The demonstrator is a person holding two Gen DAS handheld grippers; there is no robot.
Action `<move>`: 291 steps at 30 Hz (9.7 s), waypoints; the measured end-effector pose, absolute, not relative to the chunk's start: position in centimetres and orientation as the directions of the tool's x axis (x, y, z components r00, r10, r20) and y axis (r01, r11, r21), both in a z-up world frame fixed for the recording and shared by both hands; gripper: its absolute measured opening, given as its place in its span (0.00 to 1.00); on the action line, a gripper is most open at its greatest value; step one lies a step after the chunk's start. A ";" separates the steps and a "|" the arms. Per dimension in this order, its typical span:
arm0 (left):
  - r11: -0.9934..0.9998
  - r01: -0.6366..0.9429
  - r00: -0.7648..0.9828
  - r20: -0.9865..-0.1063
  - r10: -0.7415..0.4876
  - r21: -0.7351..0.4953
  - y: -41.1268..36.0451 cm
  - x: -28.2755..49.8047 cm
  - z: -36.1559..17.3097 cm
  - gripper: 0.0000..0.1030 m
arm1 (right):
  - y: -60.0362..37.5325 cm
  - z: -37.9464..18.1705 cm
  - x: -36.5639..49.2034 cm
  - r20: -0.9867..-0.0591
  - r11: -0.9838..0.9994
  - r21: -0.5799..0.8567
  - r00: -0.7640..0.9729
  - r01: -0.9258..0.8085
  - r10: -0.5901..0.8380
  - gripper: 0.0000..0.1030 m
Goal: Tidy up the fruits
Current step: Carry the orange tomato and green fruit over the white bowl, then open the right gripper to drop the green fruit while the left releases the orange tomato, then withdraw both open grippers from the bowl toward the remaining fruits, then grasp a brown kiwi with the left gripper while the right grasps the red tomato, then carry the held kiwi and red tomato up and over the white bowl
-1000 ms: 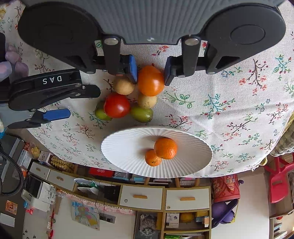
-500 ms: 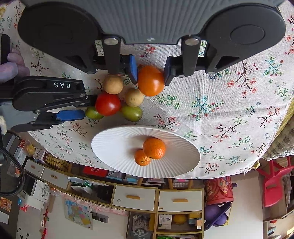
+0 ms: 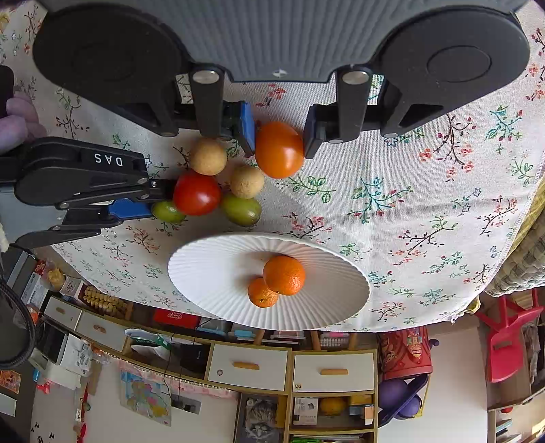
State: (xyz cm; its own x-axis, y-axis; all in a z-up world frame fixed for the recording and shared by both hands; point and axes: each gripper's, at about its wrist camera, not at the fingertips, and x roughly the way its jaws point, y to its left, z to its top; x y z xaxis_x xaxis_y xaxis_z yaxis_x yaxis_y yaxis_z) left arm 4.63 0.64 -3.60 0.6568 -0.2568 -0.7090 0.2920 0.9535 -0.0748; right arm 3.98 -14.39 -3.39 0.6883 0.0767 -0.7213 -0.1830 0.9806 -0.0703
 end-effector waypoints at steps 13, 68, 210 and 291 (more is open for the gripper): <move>0.956 0.279 0.663 -0.703 -0.257 -0.087 1.4 4.9 -3.1 0.13 | -14.9 -2.6 3.7 -0.734 0.986 -0.022 0.673 -0.163 0.095 0.23; 0.961 0.263 0.682 -0.689 -0.246 -0.082 -1.6 13.9 -1.8 0.13 | -17.4 -0.7 10.0 -0.674 0.981 0.075 0.715 -0.181 0.183 0.23; 0.936 0.348 0.633 -0.723 -0.276 -0.053 0.7 4.8 -3.7 0.09 | -15.3 -3.4 3.8 -0.772 0.980 0.019 0.620 -0.197 0.140 0.70; 0.939 0.338 0.690 -0.664 -0.289 -0.058 -4.0 12.7 -1.9 0.09 | -19.3 -0.6 10.8 -0.665 0.971 0.100 0.711 -0.218 0.228 0.30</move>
